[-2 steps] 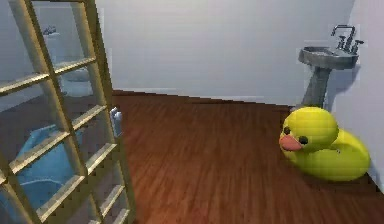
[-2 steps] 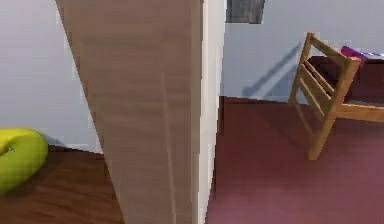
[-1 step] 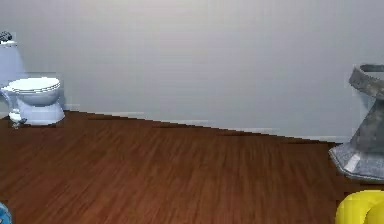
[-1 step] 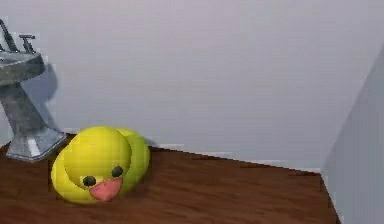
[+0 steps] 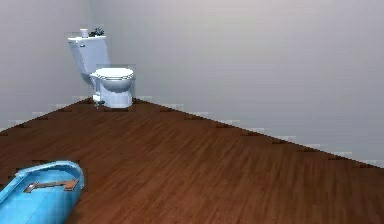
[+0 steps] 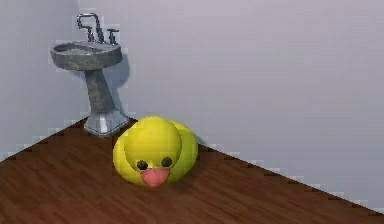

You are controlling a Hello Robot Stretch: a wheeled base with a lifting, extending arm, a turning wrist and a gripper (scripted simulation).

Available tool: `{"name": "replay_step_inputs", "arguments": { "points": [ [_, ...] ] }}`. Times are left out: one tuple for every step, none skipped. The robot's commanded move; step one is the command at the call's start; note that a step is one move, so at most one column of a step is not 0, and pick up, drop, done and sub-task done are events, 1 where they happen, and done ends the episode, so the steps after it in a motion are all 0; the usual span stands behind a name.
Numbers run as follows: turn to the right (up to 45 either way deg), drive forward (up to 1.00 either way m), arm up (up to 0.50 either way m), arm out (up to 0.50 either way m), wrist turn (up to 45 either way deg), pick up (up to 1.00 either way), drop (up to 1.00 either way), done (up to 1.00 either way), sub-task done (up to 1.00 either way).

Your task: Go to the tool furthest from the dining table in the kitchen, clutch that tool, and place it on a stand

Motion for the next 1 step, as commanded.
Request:
{"name": "replay_step_inputs", "arguments": {
  "points": [
    [-3.0, 0.00, 0.00, 0.00, 0.0, 0.00, 0.00, 0.00, 0.00]
  ]
}}
